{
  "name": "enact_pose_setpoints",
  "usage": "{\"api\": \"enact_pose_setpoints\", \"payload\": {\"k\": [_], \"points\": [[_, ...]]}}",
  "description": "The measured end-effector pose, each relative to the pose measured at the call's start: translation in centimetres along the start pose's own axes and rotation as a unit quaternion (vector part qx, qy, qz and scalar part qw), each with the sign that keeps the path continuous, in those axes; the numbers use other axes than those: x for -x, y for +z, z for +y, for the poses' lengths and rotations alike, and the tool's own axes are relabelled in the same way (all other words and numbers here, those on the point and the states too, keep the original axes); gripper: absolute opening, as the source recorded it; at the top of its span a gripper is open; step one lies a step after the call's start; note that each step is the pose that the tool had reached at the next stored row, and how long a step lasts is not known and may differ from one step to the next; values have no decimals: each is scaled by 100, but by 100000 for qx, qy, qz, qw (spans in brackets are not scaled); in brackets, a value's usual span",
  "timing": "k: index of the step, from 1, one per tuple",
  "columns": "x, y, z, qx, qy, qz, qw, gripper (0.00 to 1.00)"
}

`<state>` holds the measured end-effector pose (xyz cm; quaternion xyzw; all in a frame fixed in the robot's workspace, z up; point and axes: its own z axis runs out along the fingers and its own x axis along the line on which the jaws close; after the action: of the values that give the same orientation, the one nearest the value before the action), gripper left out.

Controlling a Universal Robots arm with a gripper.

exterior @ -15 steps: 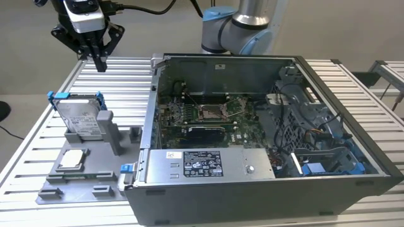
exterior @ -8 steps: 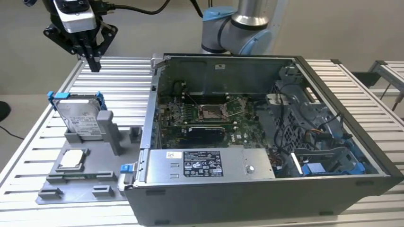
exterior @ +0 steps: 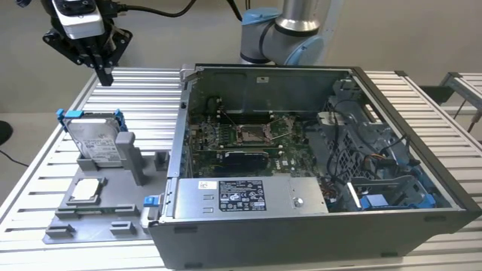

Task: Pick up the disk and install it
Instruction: 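Reach for the disk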

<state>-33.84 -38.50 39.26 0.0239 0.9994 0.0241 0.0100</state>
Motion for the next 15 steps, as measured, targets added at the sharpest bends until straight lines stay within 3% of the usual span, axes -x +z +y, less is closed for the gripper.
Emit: {"api": "enact_pose_setpoints", "payload": {"k": [15], "points": [[-253, -5, -12, 2, -122, 7, 100000, 0]]}}
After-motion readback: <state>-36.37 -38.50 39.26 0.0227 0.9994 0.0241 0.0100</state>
